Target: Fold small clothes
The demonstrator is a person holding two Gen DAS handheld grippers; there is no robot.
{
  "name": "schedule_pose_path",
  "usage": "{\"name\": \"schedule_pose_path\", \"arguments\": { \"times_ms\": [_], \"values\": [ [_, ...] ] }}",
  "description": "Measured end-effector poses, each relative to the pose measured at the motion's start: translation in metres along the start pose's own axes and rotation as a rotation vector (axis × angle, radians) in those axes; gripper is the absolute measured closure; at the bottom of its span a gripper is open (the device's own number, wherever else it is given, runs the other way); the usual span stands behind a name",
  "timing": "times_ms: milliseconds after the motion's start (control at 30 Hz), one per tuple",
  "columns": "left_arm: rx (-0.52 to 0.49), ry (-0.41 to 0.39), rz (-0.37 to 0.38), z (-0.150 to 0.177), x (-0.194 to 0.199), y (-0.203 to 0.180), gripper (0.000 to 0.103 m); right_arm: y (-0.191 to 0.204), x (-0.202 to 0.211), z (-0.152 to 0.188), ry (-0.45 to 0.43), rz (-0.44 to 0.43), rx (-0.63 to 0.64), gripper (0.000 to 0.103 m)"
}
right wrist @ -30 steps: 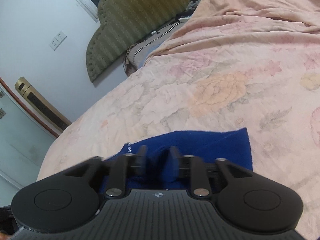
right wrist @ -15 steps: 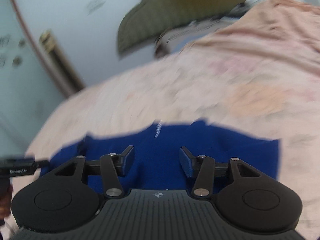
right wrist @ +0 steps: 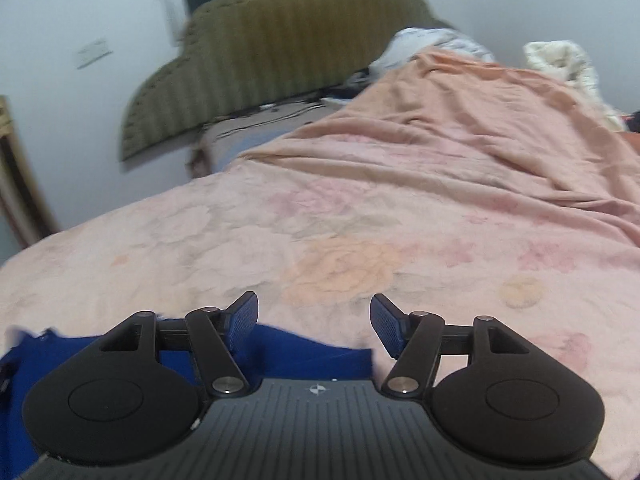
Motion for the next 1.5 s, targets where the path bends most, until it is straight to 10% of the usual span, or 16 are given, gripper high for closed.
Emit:
{"name": "schedule_pose_path", "arguments": {
  "times_ms": [133,300,633,800,1033,1333,1500],
  "values": [
    [0.098,0.032,0.049,0.005,0.01,0.022,0.021,0.038,-0.015,0.019,0.112,-0.123,0.154,0.034],
    [0.064,0.035,0.177,0.032,0.045,0.035,0.022,0.029,-0.007,0.03,0.115,0.095,0.194,0.032],
    [0.243,0.223,0.573,0.116,0.096,0.066,0.022,0.035,0.09,0.074,0.091,-0.149,0.097,0.03],
    [0.276,0.202,0.633,0.136,0.107,0.073,0.026,0.034,0.109,0.112,0.172,-0.205,0.007,0.034],
    [0.308,0.221,0.676,0.143,0.103,0.073,0.092,0.045,0.116,0.123,0.177,-0.161,0.058,0.094],
    [0.202,0.148,0.638,0.141,0.133,0.091,0.097,0.043,0.145,0.105,0.098,0.078,0.322,0.1],
    [0.057,0.166,0.613,0.158,0.13,0.074,0.096,0.04,0.131,0.119,0.201,0.057,0.315,0.093]
  ]
}}
Point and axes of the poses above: each gripper's, at about its wrist camera, not at the fingertips, and x roughly against the way its jaws point, y to its left, z to its underside, the point moved 8 cm from there along -x, roughly the way its jaws point, and after that the axes turned 14 degrees about x, right-handed, at the moved point
